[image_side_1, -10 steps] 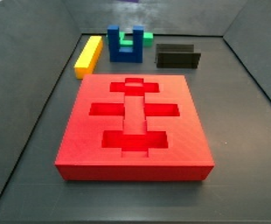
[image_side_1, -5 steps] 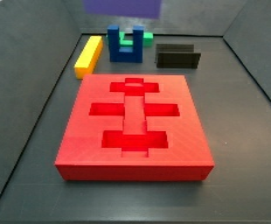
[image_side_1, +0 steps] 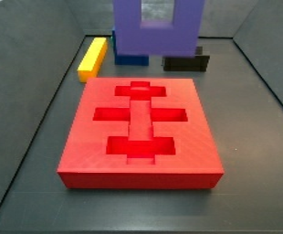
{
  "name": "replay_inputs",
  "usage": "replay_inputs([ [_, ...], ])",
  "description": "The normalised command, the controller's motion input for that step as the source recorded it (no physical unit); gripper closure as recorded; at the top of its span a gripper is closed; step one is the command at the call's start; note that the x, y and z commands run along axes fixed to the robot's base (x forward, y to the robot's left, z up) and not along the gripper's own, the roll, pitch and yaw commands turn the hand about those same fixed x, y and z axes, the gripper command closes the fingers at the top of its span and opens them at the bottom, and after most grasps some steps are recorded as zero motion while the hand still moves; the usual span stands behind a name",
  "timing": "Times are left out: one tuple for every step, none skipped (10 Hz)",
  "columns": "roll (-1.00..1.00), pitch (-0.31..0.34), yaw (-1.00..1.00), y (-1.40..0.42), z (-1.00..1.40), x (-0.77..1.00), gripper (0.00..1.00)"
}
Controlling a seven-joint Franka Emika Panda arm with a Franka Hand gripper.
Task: Pick up the purple object. Move up. Place the purple object on the fixture. Regrasp the purple object. Move to above the board. Insert the purple object.
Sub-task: Insert the purple object.
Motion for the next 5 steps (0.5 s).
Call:
replay_inputs([
  [0.00, -0.110, 0.02, -0.59, -0.45, 0.06, 1.00],
  [0.02, -0.083, 0.08, -0.62, -0.47, 0.02, 1.00],
  [0.13, -0.060, 0.21, -0.61, -0.50, 0.02, 1.00],
  [0.23, -0.051, 0.30, -0.55, -0.55, 0.04, 1.00],
  [0.29, -0.047, 0.34, -0.45, -0.53, 0.05, 1.00],
])
